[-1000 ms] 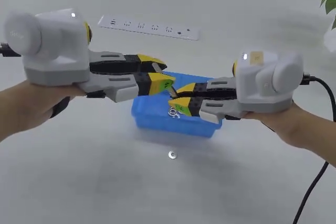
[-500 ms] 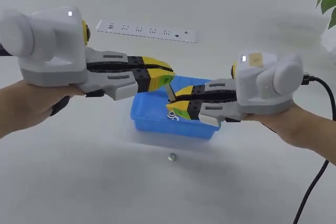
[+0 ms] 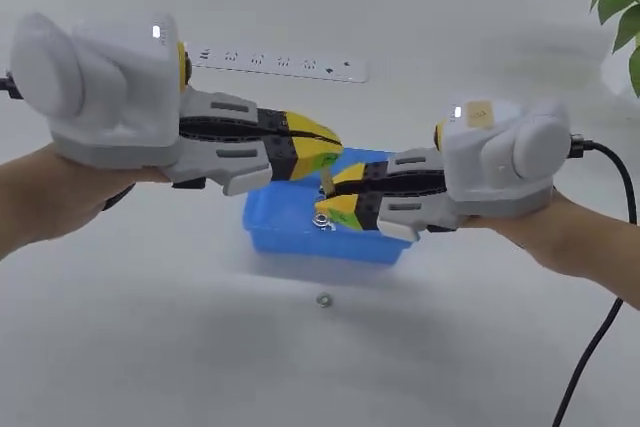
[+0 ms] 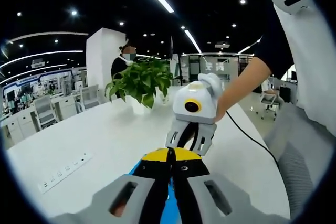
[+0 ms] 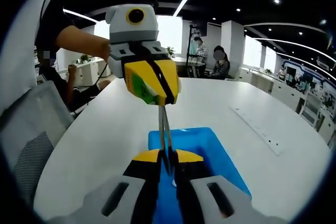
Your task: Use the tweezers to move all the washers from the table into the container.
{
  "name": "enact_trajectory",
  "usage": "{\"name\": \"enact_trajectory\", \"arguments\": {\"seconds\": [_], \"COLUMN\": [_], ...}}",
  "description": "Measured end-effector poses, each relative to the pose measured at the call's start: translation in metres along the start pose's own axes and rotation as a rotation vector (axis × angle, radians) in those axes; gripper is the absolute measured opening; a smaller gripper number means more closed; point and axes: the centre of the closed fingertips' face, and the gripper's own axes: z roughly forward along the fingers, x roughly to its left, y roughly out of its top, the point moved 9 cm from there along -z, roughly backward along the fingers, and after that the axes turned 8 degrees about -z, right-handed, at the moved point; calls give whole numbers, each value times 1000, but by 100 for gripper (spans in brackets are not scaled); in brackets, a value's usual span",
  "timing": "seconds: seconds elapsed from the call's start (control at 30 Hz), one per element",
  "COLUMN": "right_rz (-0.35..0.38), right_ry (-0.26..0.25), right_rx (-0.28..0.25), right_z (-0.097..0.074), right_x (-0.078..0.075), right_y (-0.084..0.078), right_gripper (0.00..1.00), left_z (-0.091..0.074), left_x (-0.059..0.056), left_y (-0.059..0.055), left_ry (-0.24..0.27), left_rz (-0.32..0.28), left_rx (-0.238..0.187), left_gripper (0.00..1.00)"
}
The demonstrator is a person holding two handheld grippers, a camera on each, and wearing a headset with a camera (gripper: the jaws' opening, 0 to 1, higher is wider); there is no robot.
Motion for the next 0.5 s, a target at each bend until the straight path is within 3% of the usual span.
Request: {"name": "enact_trajectory", "arguments": {"seconds": [0.27,0.5], "right_rz": [-3,7], "right_ry": [-26,-46], "right_rx": [22,47], "right_z": [0,-3], "right_x": [-1,-2], "right_y": [7,9], "right_gripper": [13,22], "left_z": [-1,-5], "left_x": [0,0], "left_y": [7,11], "left_ry": [-6,-4], "left_rz": [30,41], "left_rx": [8,6], "left_gripper": [3,4]}}
